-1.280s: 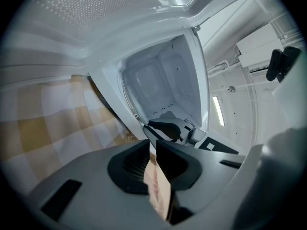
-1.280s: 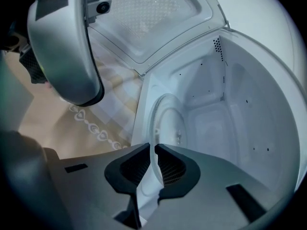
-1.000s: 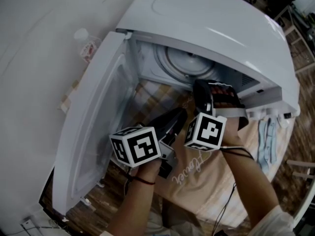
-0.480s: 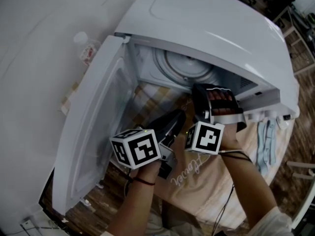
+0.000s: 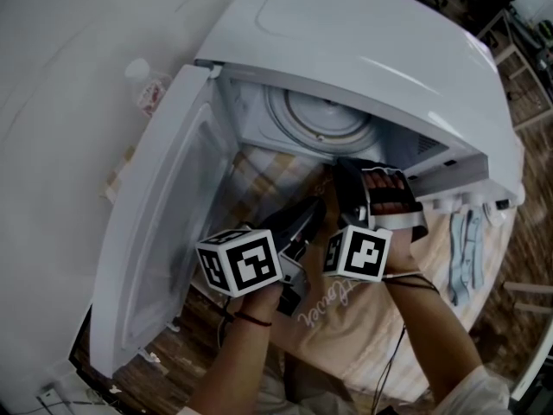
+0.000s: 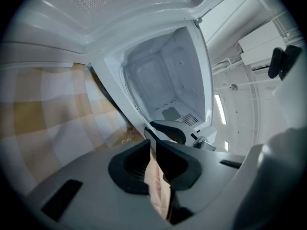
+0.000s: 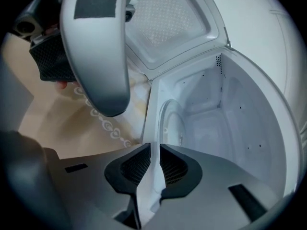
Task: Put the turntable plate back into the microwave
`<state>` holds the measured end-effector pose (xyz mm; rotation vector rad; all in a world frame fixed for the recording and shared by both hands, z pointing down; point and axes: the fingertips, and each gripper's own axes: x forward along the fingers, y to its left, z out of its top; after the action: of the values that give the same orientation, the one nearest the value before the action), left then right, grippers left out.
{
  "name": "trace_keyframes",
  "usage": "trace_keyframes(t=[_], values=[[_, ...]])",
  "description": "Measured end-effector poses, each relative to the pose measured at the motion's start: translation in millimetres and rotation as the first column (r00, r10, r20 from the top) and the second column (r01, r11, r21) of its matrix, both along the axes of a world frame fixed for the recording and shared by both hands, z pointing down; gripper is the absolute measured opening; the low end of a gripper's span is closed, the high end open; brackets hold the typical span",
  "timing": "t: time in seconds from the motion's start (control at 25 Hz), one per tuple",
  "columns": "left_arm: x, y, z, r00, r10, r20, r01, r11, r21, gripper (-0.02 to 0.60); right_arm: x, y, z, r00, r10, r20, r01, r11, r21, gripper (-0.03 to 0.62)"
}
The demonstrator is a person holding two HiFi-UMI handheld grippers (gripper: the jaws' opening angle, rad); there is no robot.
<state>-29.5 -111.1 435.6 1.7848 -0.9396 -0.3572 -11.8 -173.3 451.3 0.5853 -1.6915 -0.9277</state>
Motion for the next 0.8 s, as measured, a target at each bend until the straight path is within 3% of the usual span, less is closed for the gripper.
trace_keyframes(t=[0.24, 0.4, 0.56, 0.68, 0.8], values=[[2, 0, -1, 1.000, 0.008, 0.029, -0.008, 1.000, 0.018, 0.037, 6, 4, -7, 0.988, 0.078, 0.131, -0.071, 0.996, -0.058, 0.063], [5, 0, -8, 0.998, 0.005, 0.058, -0.009, 0.998, 0.062, 0.037, 9, 8, -21, 0.948, 0.167, 0.270, -0.136, 0.982, -0.129, 0.063], [5, 0, -14, 0.990, -0.009, 0.138, -0.008, 0.993, 0.122, 0.026, 11, 13, -33, 0.863, 0.269, 0.427, -0.183, 0.955, -0.233, 0.063], [4, 2, -28, 0.987, -0.030, 0.158, -0.001, 0.981, 0.193, 0.021, 12, 19, -45, 0.794, 0.316, 0.519, -0.187, 0.940, -0.287, 0.061], [5, 6, -43, 0.979, -0.049, 0.198, -0.008, 0.960, 0.281, 0.014, 16, 26, -58, 0.690, 0.372, 0.620, -0.176, 0.918, -0.355, 0.061]])
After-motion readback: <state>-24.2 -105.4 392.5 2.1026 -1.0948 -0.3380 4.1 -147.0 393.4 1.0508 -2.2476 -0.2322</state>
